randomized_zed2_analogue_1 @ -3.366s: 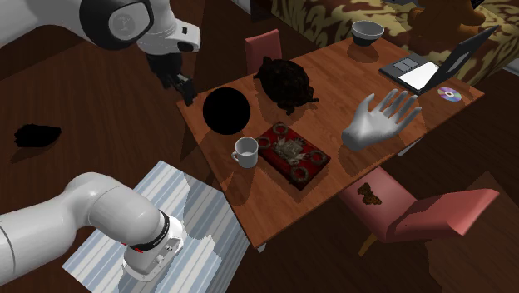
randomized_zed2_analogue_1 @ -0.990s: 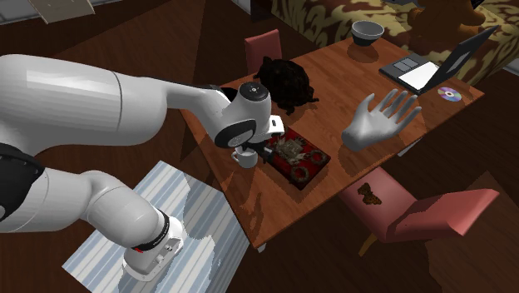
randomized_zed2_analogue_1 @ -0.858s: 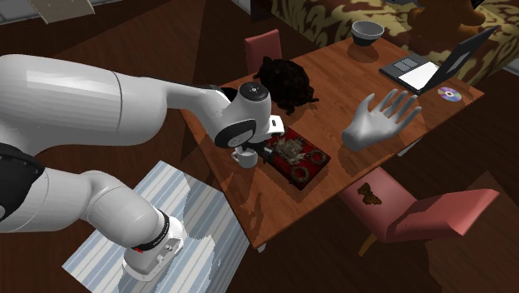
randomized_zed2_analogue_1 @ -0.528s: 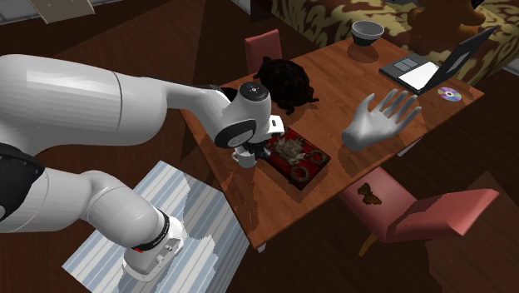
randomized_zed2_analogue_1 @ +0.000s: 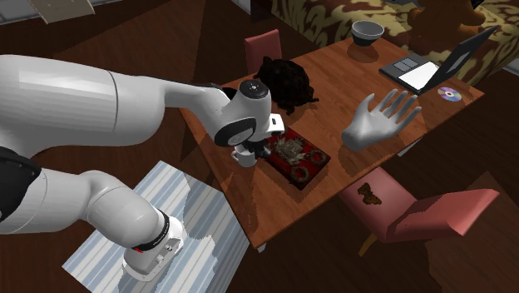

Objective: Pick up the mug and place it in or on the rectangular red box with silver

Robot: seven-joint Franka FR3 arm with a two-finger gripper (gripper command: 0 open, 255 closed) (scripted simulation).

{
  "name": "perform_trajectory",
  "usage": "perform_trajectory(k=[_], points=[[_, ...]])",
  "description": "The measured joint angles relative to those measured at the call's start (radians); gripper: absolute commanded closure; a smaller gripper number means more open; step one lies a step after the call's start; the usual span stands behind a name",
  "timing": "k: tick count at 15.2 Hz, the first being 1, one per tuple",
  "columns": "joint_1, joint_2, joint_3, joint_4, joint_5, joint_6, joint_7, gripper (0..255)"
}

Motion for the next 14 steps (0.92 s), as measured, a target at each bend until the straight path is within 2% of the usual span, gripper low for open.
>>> perform_trajectory(k=[14], points=[[-0.019, -0.114, 0.039, 0.105, -0.033, -0.213, 0.041, 255]])
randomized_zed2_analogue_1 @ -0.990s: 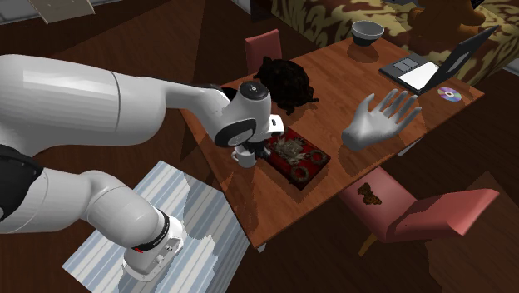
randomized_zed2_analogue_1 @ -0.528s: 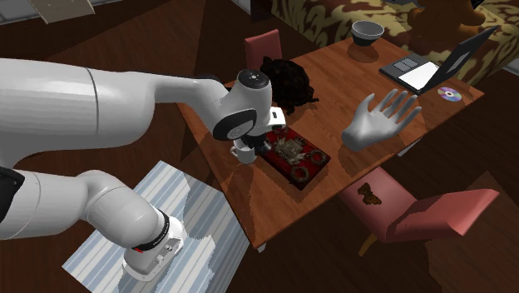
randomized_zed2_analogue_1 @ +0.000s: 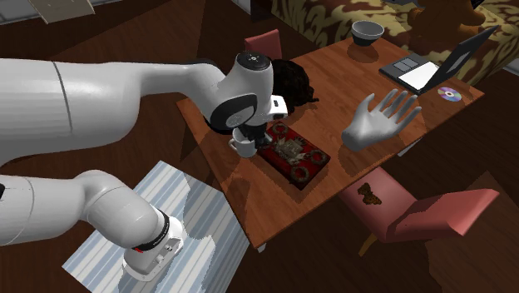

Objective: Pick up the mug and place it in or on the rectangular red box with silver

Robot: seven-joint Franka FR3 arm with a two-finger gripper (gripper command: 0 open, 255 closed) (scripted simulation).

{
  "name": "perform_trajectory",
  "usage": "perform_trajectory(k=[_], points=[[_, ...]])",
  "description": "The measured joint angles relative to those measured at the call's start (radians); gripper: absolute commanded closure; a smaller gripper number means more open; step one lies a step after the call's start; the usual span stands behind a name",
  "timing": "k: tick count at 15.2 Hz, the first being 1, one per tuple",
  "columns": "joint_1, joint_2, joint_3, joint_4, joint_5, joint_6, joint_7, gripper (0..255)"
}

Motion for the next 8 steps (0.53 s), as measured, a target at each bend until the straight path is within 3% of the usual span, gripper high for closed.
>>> perform_trajectory(k=[8], points=[[-0.002, -0.041, 0.021, 0.069, -0.003, -0.109, 0.017, 255]])
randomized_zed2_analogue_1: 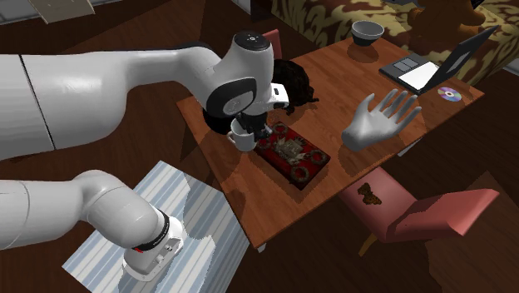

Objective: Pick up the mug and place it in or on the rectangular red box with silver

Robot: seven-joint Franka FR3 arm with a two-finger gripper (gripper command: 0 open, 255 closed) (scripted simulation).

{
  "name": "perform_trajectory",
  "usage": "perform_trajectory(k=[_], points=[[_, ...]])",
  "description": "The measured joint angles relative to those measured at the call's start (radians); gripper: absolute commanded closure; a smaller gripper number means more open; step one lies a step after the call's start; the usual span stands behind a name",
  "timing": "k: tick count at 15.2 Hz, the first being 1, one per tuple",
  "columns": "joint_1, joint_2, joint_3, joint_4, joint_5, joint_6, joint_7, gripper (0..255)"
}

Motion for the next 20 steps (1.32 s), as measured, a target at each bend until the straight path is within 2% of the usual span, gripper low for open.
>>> perform_trajectory(k=[6, 13, 20], points=[[0.020, 0.183, -0.080, 0.196, 0.059, -0.023, -0.106, 255], [0.010, 0.461, -0.170, 0.496, 0.202, -0.087, -0.273, 255], [0.003, 0.507, -0.175, 0.458, 0.235, -0.014, -0.307, 255]])
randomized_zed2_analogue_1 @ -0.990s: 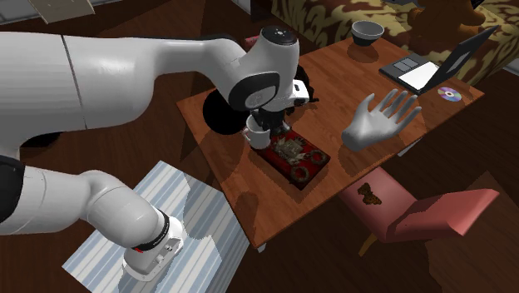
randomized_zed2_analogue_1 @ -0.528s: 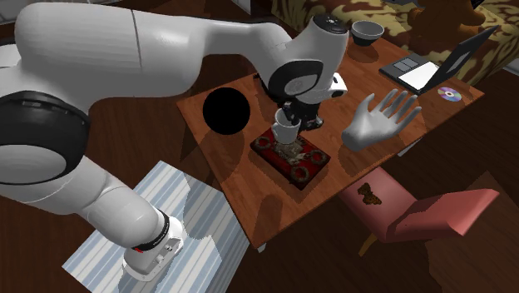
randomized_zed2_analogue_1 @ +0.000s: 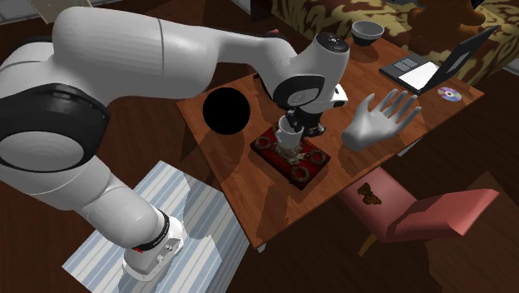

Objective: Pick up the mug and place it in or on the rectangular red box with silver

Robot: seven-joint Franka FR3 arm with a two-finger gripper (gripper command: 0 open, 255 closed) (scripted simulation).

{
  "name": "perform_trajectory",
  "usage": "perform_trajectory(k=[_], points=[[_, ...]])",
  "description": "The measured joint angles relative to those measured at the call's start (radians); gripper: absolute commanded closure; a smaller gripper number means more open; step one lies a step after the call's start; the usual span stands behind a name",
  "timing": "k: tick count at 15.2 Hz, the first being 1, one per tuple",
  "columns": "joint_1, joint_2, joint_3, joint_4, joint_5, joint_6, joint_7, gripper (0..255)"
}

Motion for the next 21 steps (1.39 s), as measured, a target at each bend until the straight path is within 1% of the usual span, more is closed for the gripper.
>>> perform_trajectory(k=[9, 16, 17, 21], points=[[-0.005, 0.052, 0.003, -0.071, 0.043, 0.112, -0.037, 255], [-0.004, 0.058, 0.005, -0.082, 0.049, 0.128, -0.040, 255], [-0.004, 0.058, 0.005, -0.082, 0.049, 0.128, -0.040, 0], [-0.004, 0.058, 0.005, -0.082, 0.049, 0.128, -0.040, 0]])
